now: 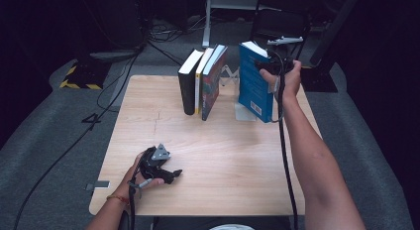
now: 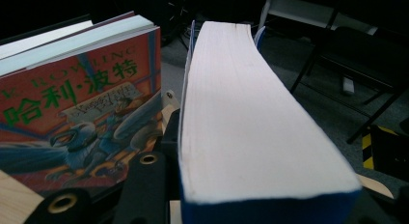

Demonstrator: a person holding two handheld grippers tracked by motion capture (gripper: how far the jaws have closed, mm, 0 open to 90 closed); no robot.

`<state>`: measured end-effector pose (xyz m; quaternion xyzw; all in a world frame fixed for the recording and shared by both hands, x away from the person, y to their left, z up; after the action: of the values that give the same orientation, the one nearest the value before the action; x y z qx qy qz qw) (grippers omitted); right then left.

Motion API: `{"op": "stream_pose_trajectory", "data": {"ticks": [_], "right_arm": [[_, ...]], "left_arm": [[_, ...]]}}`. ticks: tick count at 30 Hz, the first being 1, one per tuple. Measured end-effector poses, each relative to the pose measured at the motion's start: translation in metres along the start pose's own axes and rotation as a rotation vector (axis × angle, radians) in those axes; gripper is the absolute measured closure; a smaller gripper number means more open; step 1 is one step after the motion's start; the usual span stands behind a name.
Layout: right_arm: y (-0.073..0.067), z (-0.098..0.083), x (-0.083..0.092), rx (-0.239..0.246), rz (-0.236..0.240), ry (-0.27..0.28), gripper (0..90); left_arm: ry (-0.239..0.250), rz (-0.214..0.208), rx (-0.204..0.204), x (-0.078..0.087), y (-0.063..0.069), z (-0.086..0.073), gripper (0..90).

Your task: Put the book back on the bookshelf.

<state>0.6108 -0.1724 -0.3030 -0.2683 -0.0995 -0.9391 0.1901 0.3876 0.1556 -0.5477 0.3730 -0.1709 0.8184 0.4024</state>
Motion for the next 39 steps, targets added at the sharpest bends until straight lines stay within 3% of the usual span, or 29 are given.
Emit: {"op": "stream_pose_trajectory", "data": {"ticks": [12, 21, 26, 39], "right_arm": [[0.008, -0.002, -0.022, -0.034, -0.041, 0.046, 61.0], [0.005, -0.02, -0.031, -0.037, -0.051, 0.049, 61.0], [-0.001, -0.025, -0.027, -0.014, -0.05, 0.059, 60.8], [-0.003, -0.048, -0.013, -0.022, -0.004, 0.047, 59.7]], "left_arm": [[0.001, -0.002, -0.005, 0.0, 0.0, 0.0, 15.6], [0.0, -0.006, -0.011, 0.0, 0.001, 0.0, 15.6], [0.001, -0.006, -0.01, 0.0, 0.001, 0.0, 15.7], [0.003, -0.006, -0.007, 0.0, 0.001, 0.0, 15.7]]}}
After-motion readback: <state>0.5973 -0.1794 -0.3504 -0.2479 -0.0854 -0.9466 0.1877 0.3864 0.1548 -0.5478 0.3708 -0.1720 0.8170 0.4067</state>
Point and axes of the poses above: each handheld gripper's, and its own axes: x roughly backward along the jaws, z roughly out of its top, y roughly to its right, the point moved 6 cm from there along -x, roughly forward along the jaws, and after that the axes turned 2 degrees about -y, right-handed, at the moved point
